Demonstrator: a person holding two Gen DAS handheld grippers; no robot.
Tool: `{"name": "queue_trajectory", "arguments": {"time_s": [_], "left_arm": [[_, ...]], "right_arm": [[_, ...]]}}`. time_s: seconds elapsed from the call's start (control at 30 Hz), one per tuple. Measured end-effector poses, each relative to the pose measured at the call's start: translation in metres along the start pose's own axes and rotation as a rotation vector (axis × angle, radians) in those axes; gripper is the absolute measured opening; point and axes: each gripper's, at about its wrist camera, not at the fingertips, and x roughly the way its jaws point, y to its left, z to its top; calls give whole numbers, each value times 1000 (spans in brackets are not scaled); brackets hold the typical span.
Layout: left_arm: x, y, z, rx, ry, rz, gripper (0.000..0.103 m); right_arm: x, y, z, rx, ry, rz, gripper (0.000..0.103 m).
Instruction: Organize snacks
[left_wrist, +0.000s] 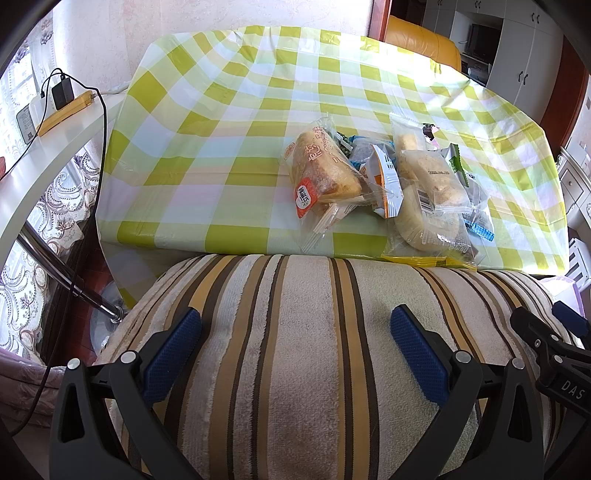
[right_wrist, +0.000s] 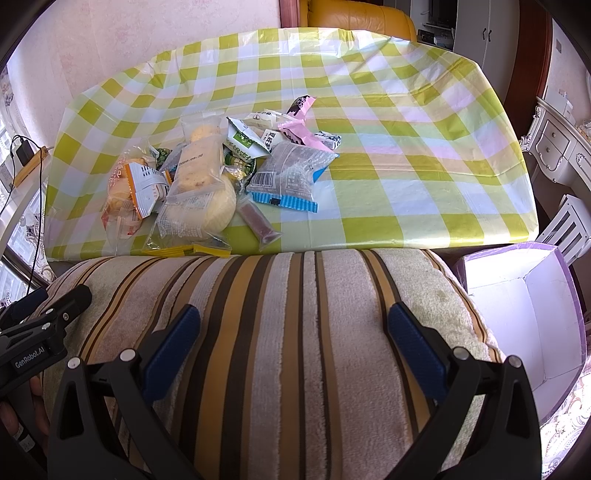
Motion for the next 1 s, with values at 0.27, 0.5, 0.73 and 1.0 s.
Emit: {"name": "queue_trajectory", "arguments": {"time_s": [0.27, 0.5, 0.73, 1.0], "left_arm": [[-1, -1, 1, 1, -5, -2, 98], [-1, -2, 9, -10, -7, -38, 97], [10, 0, 28, -59, -7, -94, 82], [23, 8, 57, -149, -52, -141, 77]], "right_arm": [[1, 3, -1, -5, 2, -5, 102], [4, -8, 15, -9, 88, 58, 102], [19, -9, 29, -4, 103, 81, 102], [34, -4, 55, 54, 66, 183, 102]]}}
